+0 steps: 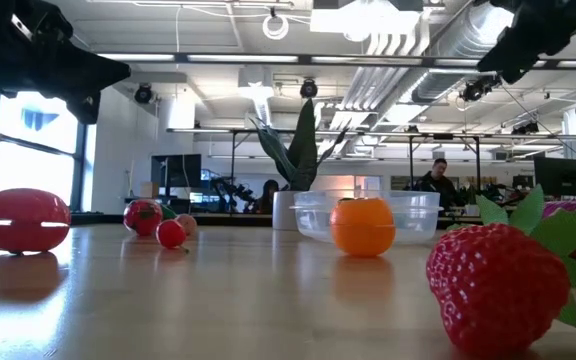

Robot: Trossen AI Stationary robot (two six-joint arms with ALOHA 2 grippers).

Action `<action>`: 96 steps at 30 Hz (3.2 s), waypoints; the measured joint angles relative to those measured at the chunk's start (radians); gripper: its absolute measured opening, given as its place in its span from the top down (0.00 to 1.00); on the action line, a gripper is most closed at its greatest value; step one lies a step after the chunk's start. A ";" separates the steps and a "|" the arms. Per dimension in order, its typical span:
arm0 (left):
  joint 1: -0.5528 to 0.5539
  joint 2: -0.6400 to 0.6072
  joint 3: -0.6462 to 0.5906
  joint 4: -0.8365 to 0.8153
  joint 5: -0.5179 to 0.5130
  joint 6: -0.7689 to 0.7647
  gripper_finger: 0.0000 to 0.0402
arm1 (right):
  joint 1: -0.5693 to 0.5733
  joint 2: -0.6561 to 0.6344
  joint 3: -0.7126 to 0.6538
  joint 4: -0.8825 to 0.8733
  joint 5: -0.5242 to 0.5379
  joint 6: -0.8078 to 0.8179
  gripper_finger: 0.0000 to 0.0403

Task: Pick and placing Produce into tupperware
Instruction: Put the green bell pepper into the transparent bin

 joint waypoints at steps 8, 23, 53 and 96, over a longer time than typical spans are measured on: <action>0.000 0.000 0.000 0.001 0.000 0.005 0.99 | 0.000 -0.019 0.143 -0.173 0.040 -0.068 1.00; 0.000 0.000 0.000 0.001 -0.001 0.005 0.99 | 0.000 -0.018 0.191 -0.269 0.133 -0.073 1.00; 0.128 1.013 1.269 -1.165 -0.355 0.004 0.99 | 0.000 -0.018 0.190 -0.269 0.129 -0.072 1.00; 0.792 1.854 1.403 -1.309 0.131 0.518 0.99 | 0.000 -0.018 0.190 -0.269 0.130 -0.072 1.00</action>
